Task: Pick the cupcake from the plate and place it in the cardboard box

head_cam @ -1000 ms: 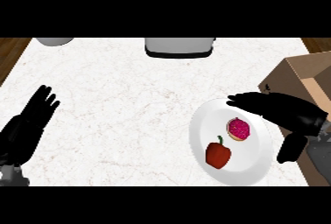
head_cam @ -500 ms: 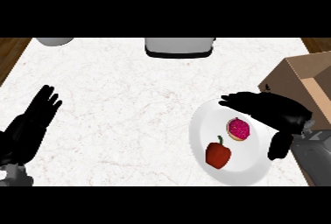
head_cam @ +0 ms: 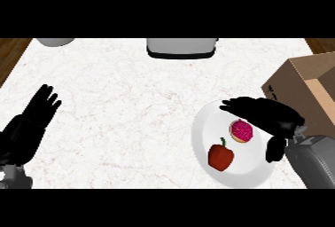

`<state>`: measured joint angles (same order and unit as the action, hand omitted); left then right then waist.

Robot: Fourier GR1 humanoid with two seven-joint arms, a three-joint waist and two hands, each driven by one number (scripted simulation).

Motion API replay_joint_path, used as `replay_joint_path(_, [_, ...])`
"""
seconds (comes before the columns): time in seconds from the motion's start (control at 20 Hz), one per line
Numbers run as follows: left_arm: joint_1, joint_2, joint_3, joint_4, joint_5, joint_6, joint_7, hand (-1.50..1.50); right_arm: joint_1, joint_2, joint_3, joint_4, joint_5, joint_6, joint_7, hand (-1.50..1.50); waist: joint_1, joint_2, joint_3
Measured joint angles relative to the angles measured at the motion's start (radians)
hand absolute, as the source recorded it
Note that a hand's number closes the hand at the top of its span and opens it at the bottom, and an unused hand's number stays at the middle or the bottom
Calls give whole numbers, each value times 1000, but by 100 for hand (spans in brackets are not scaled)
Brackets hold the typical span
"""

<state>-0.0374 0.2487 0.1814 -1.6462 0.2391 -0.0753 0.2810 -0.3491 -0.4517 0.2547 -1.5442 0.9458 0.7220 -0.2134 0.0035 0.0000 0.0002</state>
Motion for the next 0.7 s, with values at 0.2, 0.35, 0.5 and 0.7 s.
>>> replay_joint_path(0.2, [4,-15,0,-11,-6,-3,5,0,4,20,3,5,42,8,-2,-150,-1,0,0])
replay_joint_path(0.35, [-12,-7,17,-8,-3,-7,12,0,9,38,14,7,69,17,0,-150,-1,0,0])
replay_joint_path(0.5, [-7,-18,14,-3,-13,-9,6,0,29,35,24,38,107,-17,-30,-150,-1,0,0])
replay_joint_path(0.7, [13,-24,19,-17,-17,-24,5,0,30,52,18,75,146,-35,-49,-150,0,0,0])
